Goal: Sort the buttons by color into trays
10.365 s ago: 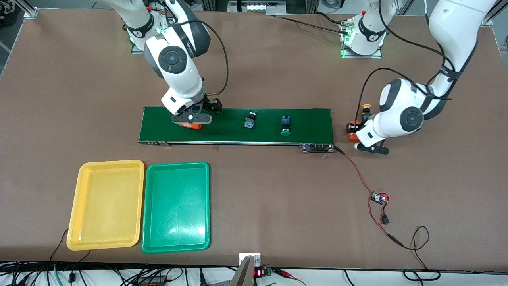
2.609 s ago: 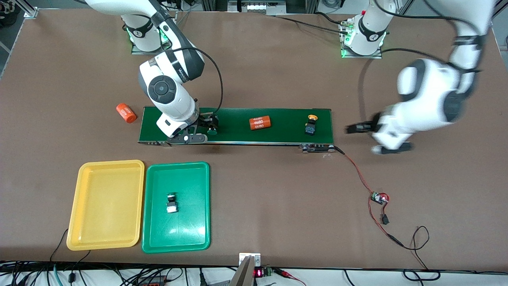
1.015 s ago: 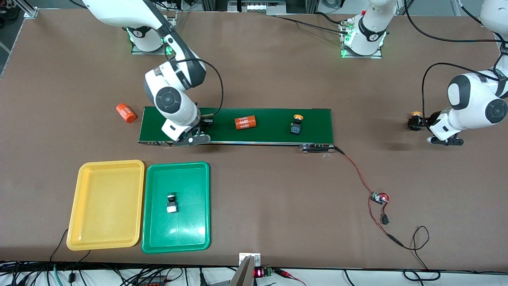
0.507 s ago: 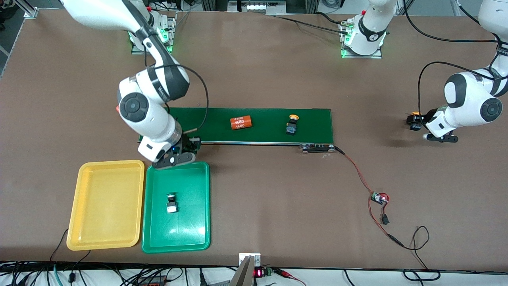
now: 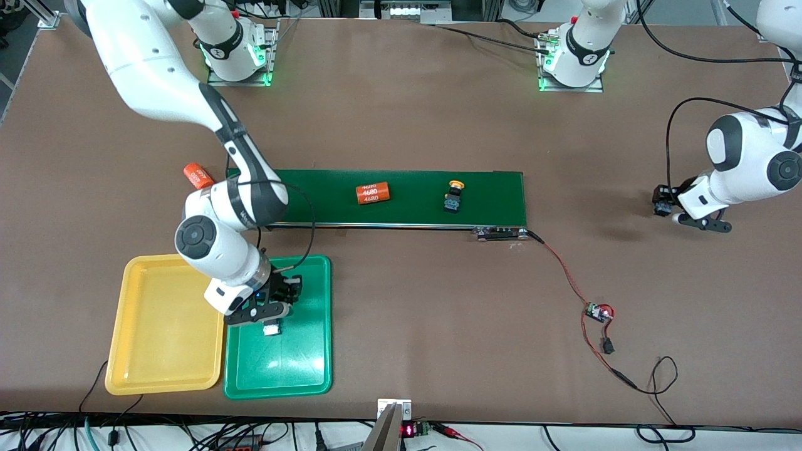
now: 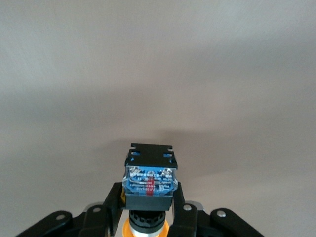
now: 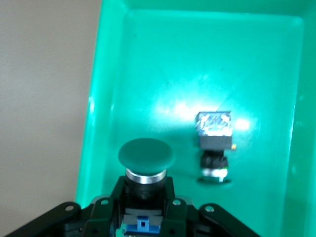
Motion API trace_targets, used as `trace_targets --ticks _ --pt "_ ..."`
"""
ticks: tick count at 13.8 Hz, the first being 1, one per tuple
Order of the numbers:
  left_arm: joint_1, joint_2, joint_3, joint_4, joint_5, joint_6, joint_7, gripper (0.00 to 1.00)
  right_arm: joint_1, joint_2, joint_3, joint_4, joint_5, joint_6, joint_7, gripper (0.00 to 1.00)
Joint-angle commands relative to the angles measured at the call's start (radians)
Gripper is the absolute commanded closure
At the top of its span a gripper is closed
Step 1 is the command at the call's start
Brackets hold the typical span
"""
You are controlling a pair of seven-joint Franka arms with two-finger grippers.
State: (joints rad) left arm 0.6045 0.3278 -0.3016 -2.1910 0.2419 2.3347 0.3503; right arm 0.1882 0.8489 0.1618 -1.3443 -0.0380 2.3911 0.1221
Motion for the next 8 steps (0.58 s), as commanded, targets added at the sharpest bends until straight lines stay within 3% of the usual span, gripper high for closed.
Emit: trace_targets --ticks 1,3,5,8 --pt "-0.106 -0.111 -0.025 0.014 0.01 -0.047 -0.008 1.0 -0.001 0.033 0.01 0.039 -0.006 0.022 -0.016 1.0" --pt "-0.179 -0.138 -0.047 0.013 -0.003 -0.067 -0.092 1.0 0.002 0.033 0.01 0.039 -0.008 0.02 -0.01 0.83" --pt "-0.26 -0.151 -0.076 0.014 -0.044 -0.106 -0.192 1.0 -0.001 0.033 0.009 0.037 -0.008 0.016 -0.015 0.56" --pt "-0.414 -0.153 -0.087 0.025 -0.185 -0.14 -0.363 1.0 -0.026 0.03 0.009 0.037 -0.008 0.011 -0.019 0.27"
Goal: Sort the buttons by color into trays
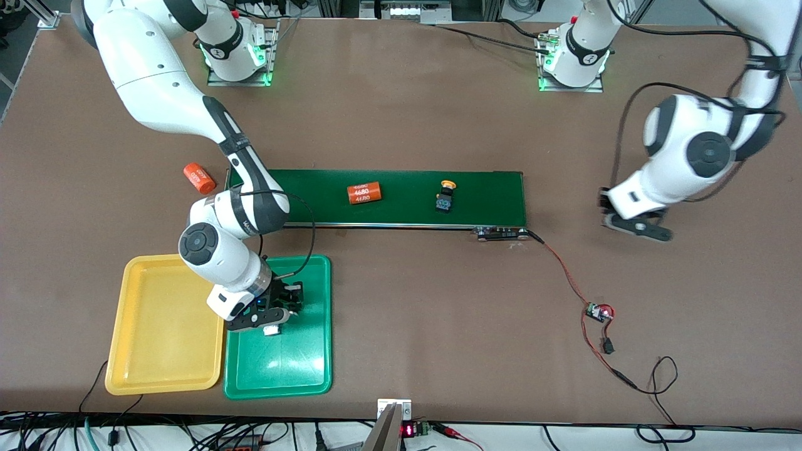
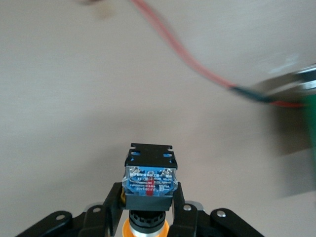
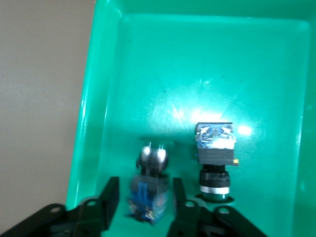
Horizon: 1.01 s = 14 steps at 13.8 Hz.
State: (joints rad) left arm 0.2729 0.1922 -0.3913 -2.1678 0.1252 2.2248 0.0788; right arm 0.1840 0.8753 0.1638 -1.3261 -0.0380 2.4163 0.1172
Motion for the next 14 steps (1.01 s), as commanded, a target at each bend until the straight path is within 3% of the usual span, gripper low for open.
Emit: trace_targets --ticks 1,2,4,6,9,14 --pt "-0.139 -0.01 0.003 0.017 -0.078 -0.036 -0.147 1.0 -0.023 0.002 0.007 0.019 -0.01 -0.014 -0.014 0.25" --pt "-0.187 0.015 0.003 0.052 -0.079 -0.043 -0.206 1.0 -0.024 0.001 0.007 0.019 -0.011 -0.014 -0.013 0.21" --pt "-0.251 0.068 0.003 0.118 -0.079 -0.062 -0.301 1.0 -0.04 -0.007 0.007 0.019 -0.016 -0.014 -0.018 0.0" --pt "-0.285 0.131 0.003 0.163 -0.094 -0.06 -0.361 1.0 -0.047 -0.015 0.007 0.019 -0.016 -0.043 -0.016 0.0" --pt "-0.328 0.183 0.006 0.194 -0.225 -0.056 -0.396 1.0 -0.046 -0.041 0.01 0.024 -0.01 -0.141 -0.016 0.0" --pt "-0.328 0.228 0.006 0.192 -0.242 -0.051 -0.399 1.0 -0.051 -0.198 0.003 0.025 -0.011 -0.431 -0.016 0.0"
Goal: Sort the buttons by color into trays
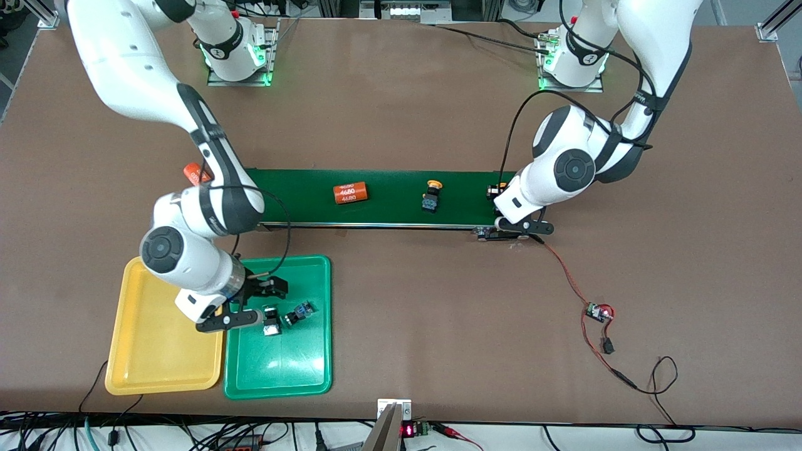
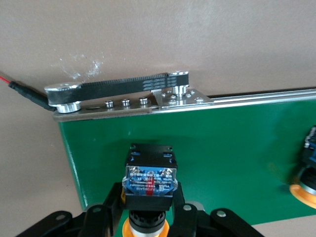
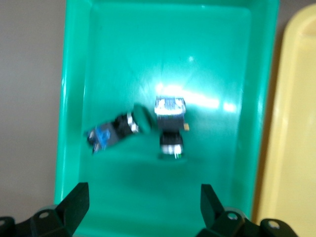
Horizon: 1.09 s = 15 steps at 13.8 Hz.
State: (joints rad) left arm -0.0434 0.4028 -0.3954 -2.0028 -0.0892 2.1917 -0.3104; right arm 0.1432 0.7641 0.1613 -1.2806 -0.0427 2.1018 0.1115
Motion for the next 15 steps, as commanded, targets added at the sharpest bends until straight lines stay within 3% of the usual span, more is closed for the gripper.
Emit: trace_targets --ticks 1,3,4,5,6,9,11,14,15 --pt "-0.012 0.022 0.01 0.027 -0.055 -0.017 -0.019 1.0 -0.01 -0.133 0.003 -0.02 -0.006 -0.167 -0.012 0.0" --pt "-0.016 0.022 0.01 0.026 -0.084 -0.017 -0.027 0.99 -0.02 -0.233 -0.012 -0.067 -0.013 -0.225 -0.015 0.0" --pt "-0.024 0.022 0.01 0.027 -0.086 -0.017 -0.027 0.8 -0.043 -0.279 -0.012 -0.101 -0.011 -0.261 -0.018 0.0" --pt "-0.024 0.022 0.01 0.029 -0.086 -0.012 -0.029 0.21 -0.056 -0.325 -0.012 -0.133 -0.011 -0.299 -0.036 0.0" --pt "-0.024 0.008 0.01 0.027 -0.084 0.0 -0.024 0.0 -0.069 -0.38 -0.012 -0.17 -0.011 -0.345 -0.07 0.0" --pt "-0.023 -0.077 0.026 0.056 -0.069 -0.009 -0.015 0.0 -0.132 -0.494 -0.012 -0.273 -0.013 -0.452 -0.173 0.0" --pt "-0.021 -0.12 0.105 0.065 -0.041 -0.018 -0.015 0.0 -0.166 -0.596 -0.012 -0.4 -0.005 -0.448 -0.177 0.0" --pt "-0.013 -0.185 0.205 0.065 0.142 -0.024 -0.004 0.0 -0.178 -0.793 -0.009 -0.7 0.013 -0.266 -0.167 0.0" --pt "-0.012 -0.205 0.245 0.068 0.152 -0.032 -0.003 0.0 -0.18 -0.825 -0.008 -0.762 0.038 -0.22 -0.165 0.0"
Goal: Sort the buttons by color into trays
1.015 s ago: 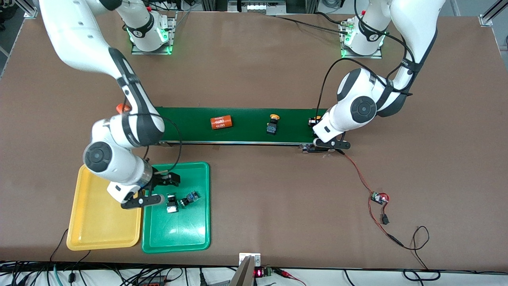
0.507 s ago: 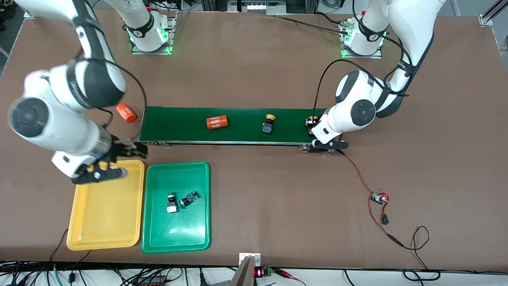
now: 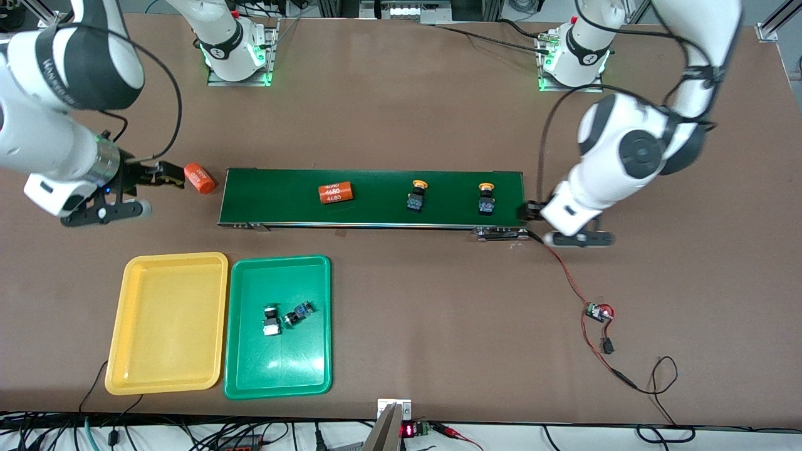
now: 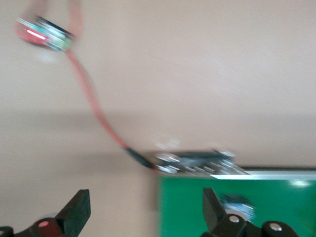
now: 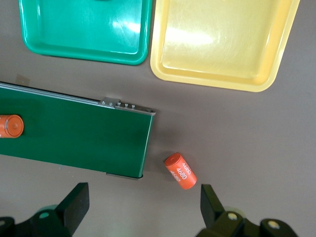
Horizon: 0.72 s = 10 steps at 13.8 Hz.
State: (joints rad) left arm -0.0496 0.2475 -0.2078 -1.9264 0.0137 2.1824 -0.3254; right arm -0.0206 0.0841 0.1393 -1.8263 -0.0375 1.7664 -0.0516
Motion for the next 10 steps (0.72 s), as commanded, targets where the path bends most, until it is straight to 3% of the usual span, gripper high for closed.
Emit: trace_targets --ticks 1,4,7,10 --pt "-0.006 -0.066 0.092 0.001 0.049 -0.048 0.014 0.0 -0.016 -0.164 0.017 -0.263 0.074 0.146 -0.002 0.0" --pt "0.057 -0.059 0.125 0.117 0.049 -0.185 0.096 0.0 -0.015 -0.216 0.039 -0.391 0.142 0.243 0.018 0.0" --pt "0.1 -0.056 0.146 0.226 0.051 -0.257 0.164 0.0 -0.012 -0.215 0.111 -0.412 0.142 0.231 0.195 0.0" --pt "0.163 -0.033 0.119 0.395 0.046 -0.428 0.192 0.0 0.013 -0.175 0.134 -0.418 0.139 0.26 0.245 0.0"
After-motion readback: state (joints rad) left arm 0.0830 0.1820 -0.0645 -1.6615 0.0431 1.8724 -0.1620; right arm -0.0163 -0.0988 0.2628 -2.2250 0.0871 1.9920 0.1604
